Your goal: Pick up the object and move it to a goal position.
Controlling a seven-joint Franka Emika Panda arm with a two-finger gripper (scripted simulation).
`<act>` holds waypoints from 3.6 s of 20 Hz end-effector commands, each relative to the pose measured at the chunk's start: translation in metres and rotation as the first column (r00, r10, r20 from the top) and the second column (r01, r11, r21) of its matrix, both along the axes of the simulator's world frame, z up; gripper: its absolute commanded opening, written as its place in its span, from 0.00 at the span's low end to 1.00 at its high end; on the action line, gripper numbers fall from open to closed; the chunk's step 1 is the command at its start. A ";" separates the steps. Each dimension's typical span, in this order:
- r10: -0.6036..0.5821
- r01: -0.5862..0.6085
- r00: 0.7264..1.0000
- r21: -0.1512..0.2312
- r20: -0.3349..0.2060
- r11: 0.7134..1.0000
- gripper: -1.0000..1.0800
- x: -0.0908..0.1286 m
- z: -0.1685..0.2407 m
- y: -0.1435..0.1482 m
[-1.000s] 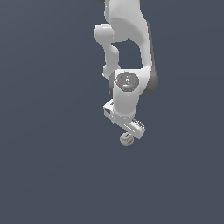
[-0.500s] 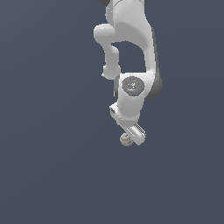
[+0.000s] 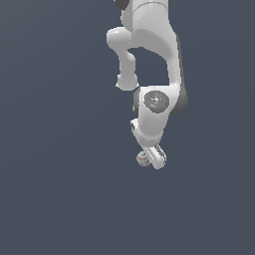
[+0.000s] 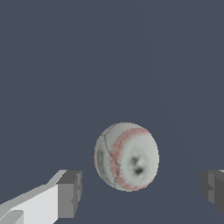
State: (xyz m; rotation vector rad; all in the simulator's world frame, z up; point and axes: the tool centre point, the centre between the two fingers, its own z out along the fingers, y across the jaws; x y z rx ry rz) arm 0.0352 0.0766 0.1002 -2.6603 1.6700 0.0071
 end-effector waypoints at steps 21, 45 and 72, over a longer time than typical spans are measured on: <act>-0.059 0.059 0.998 -0.003 0.003 0.998 0.96 0.001 -0.047 0.003; -0.058 0.058 0.998 -0.002 0.004 0.998 0.00 -0.003 -0.040 -0.014; -0.060 0.060 0.998 -0.001 0.003 0.998 0.00 -0.067 0.139 -0.271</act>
